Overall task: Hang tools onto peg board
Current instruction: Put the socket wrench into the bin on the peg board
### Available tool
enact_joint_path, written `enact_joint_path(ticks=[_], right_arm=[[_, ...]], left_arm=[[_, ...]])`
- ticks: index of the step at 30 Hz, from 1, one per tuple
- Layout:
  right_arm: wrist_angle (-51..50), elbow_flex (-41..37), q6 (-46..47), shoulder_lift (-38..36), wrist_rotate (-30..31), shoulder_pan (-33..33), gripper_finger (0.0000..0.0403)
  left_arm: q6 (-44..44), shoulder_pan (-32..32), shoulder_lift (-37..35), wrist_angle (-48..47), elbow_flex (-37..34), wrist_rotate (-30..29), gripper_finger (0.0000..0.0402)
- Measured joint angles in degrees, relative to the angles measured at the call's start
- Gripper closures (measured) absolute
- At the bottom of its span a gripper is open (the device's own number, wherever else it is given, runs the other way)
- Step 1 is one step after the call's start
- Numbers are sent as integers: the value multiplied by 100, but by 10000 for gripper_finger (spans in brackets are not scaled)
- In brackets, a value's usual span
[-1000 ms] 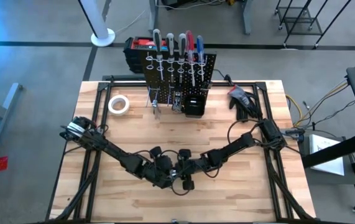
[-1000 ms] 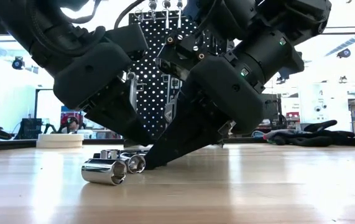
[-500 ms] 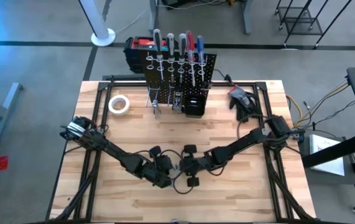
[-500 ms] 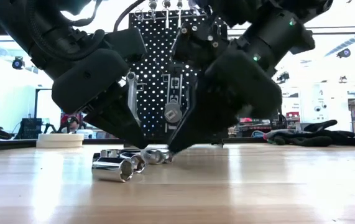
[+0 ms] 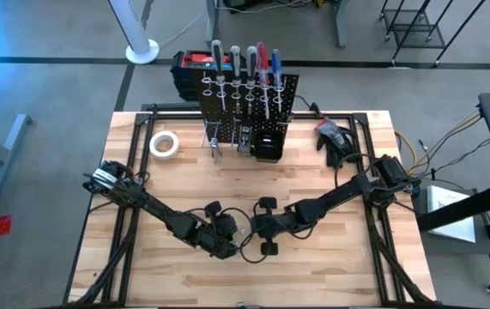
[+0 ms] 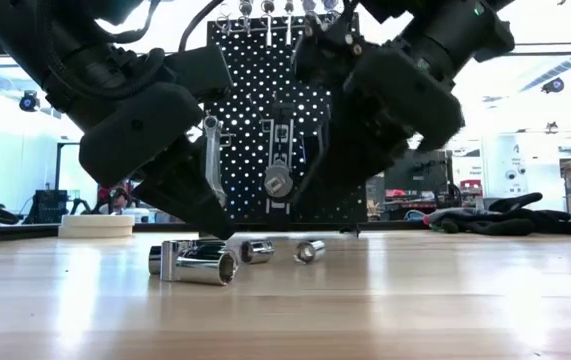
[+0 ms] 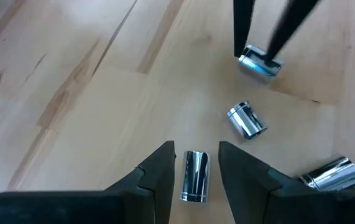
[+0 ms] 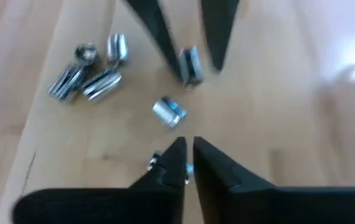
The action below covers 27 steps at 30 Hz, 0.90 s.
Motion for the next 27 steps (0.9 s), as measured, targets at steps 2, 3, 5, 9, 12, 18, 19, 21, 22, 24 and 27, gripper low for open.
enact_joint_path(ticks=[2, 3, 5, 9, 12, 18, 19, 21, 22, 24, 27], right_arm=[[-48, -42, 315, 34, 34, 62, 314], [-100, -50, 481, 34, 32, 95, 296], [-198, -66, 823, 34, 77, 185, 258], [-275, -157, 1444, 67, 326, 429, 186], [-258, -235, 1881, 55, 668, 613, 141], [7, -306, 1952, 135, 861, 881, 100], [182, -306, 1953, 184, 844, 901, 99], [431, -305, 1948, 250, 833, 914, 102], [622, -303, 1954, 306, 799, 912, 105], [848, -288, 1988, 413, 848, 912, 111], [831, -209, 2277, 522, 909, 899, 120]], left_arm=[[-49, -4, 0, -23, 0, 0, 287], [-62, -4, 0, -25, 0, 0, 287], [-64, -4, 0, -27, 0, 0, 287], [-89, -4, 0, -42, 0, -10, 287], [-109, -4, 0, -45, 0, -24, 287], [-108, -4, 0, -53, 0, -42, 287], [-107, -4, 0, -52, 0, -42, 287], [-109, -4, 0, -49, 0, -42, 287], [-109, -4, 0, -49, 0, -43, 287], [-111, -4, 0, -36, -1, -44, 287], [-128, -7, 0, -31, -2, -44, 287]])
